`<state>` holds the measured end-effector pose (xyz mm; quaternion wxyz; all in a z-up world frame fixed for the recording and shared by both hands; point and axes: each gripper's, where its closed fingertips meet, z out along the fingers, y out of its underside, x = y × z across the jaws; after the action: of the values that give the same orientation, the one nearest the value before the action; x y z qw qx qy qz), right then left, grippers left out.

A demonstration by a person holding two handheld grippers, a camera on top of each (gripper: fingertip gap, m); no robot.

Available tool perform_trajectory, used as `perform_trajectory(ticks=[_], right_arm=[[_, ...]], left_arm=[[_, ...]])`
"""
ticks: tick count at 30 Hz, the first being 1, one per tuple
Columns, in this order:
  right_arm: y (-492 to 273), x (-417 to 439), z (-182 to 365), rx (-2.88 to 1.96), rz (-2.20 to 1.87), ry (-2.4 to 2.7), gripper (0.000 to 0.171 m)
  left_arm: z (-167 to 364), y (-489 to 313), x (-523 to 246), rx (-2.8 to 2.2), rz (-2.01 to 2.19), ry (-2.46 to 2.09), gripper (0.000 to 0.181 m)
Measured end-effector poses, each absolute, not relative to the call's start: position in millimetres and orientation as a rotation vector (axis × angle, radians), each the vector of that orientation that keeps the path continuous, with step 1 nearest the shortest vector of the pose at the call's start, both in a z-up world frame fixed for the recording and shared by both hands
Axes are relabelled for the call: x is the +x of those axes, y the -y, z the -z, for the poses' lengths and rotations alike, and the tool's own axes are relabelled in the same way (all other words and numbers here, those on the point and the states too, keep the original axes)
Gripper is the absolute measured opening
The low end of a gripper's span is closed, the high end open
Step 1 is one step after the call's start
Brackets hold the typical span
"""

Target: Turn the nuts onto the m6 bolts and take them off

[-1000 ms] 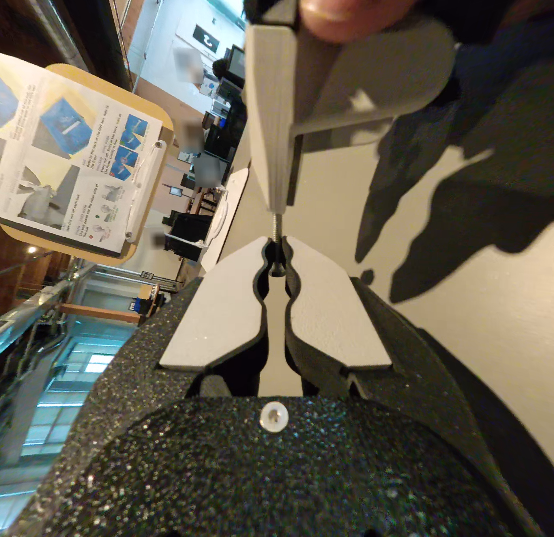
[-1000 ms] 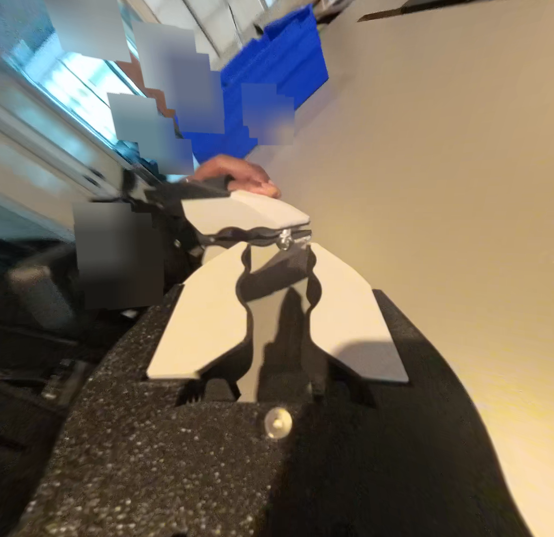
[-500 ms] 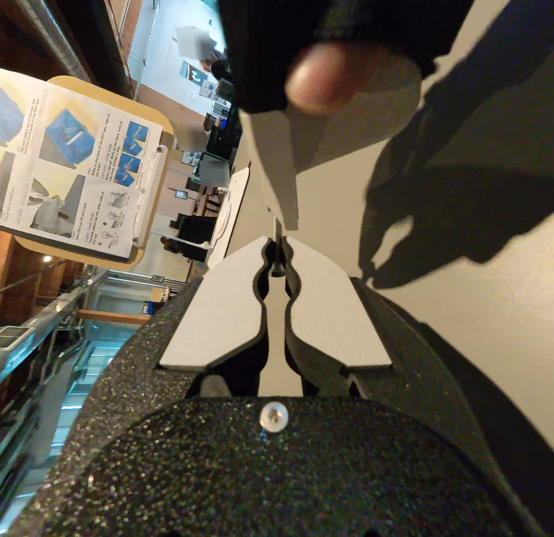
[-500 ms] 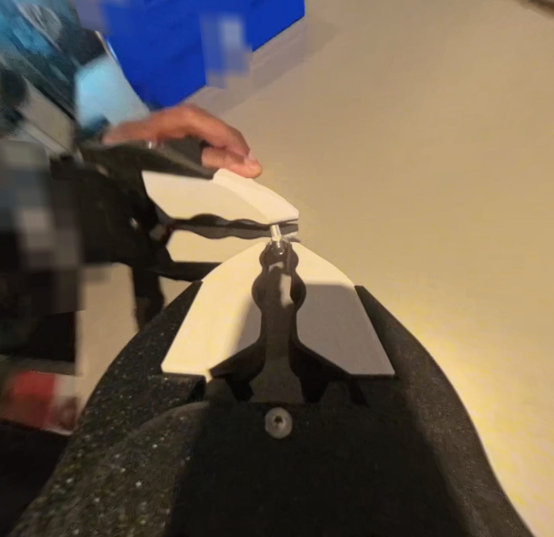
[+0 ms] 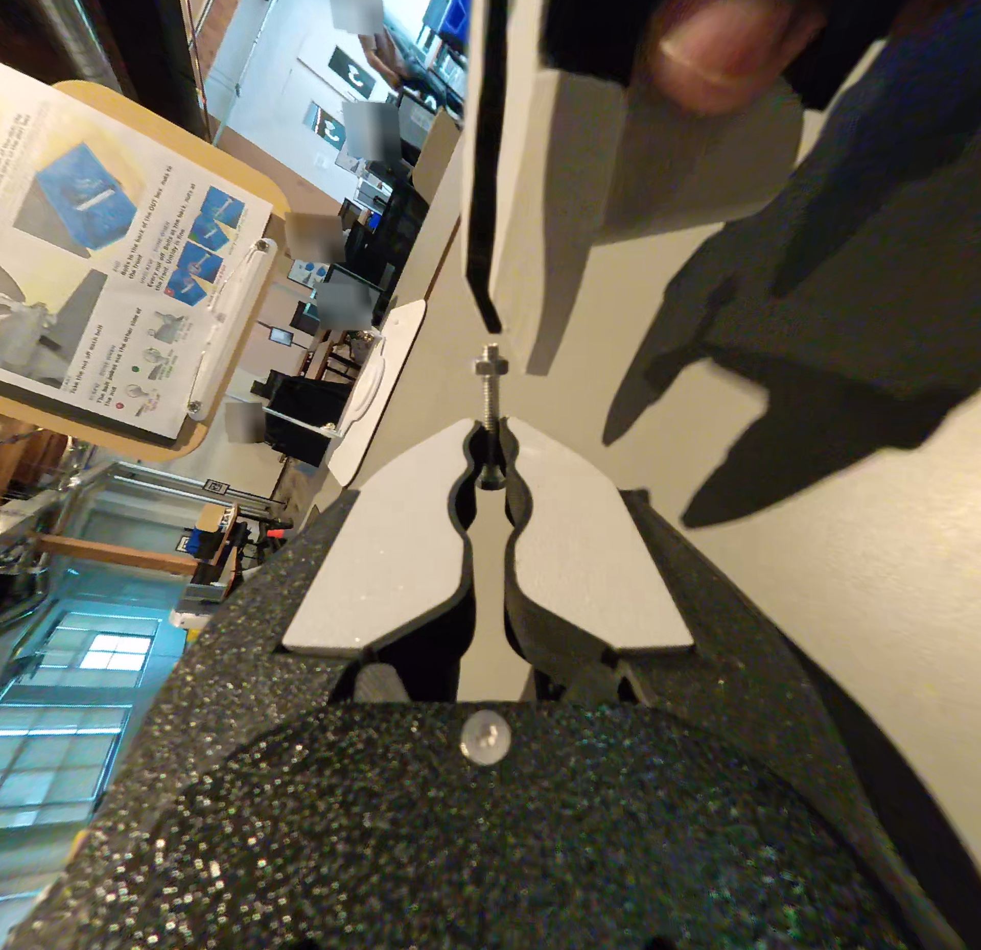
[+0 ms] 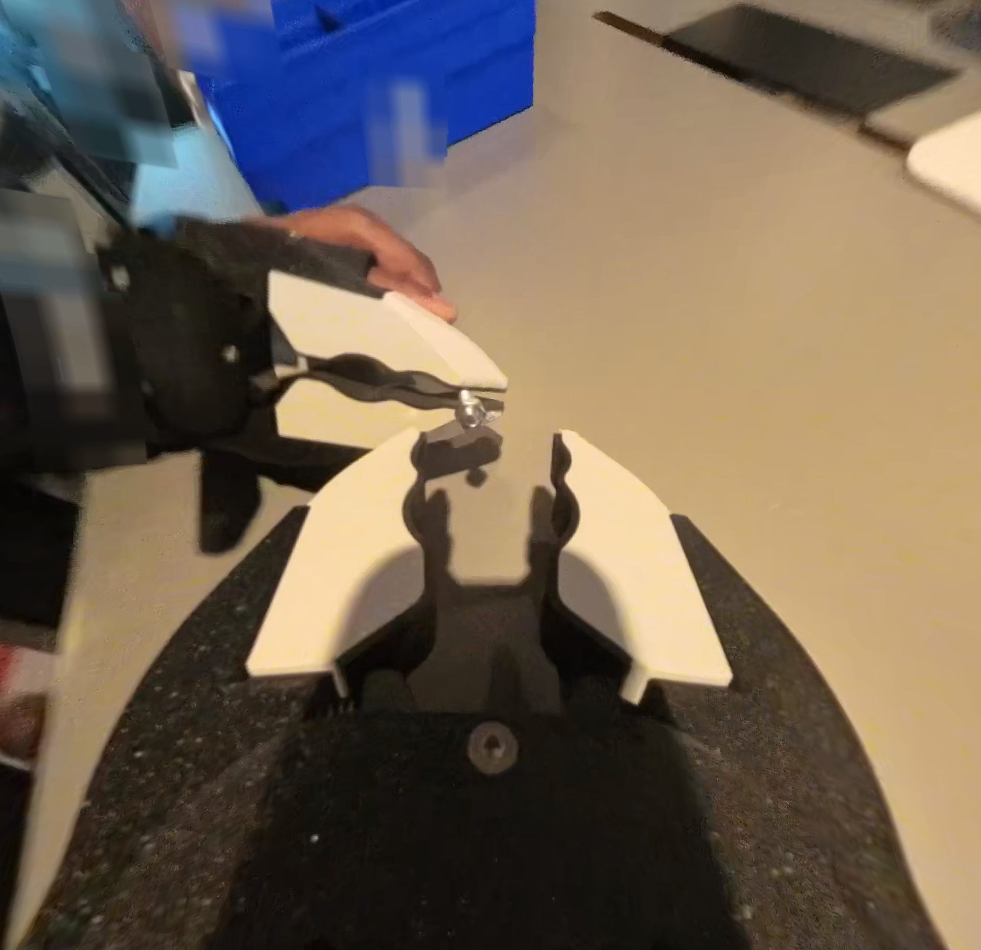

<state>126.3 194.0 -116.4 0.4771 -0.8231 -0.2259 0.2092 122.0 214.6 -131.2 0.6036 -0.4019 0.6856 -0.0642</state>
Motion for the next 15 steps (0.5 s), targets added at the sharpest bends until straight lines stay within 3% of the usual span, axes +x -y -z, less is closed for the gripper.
perform_trajectory(ticks=[4, 10, 13, 15], right_arm=[[-189.0, 122.6, 114.3, -1.957, -0.256, 0.863, 0.042], [-184.3, 114.9, 123.8, -1.951, -0.207, 1.061, 0.034], [-185.9, 115.9, 130.4, -1.994, -0.204, 1.041, 0.011], [-187.8, 115.1, 131.6, -2.041, -0.267, 0.943, 0.010]], left_arm=[[131.6, -206.7, 123.8, -0.905, 0.189, -1.606, 0.005], [131.5, -197.1, 125.4, -0.862, 0.220, -1.627, 0.005], [132.0, -196.1, 125.5, -0.852, 0.208, -1.630, 0.005], [132.0, -199.3, 124.7, -0.839, 0.152, -1.629, 0.005]])
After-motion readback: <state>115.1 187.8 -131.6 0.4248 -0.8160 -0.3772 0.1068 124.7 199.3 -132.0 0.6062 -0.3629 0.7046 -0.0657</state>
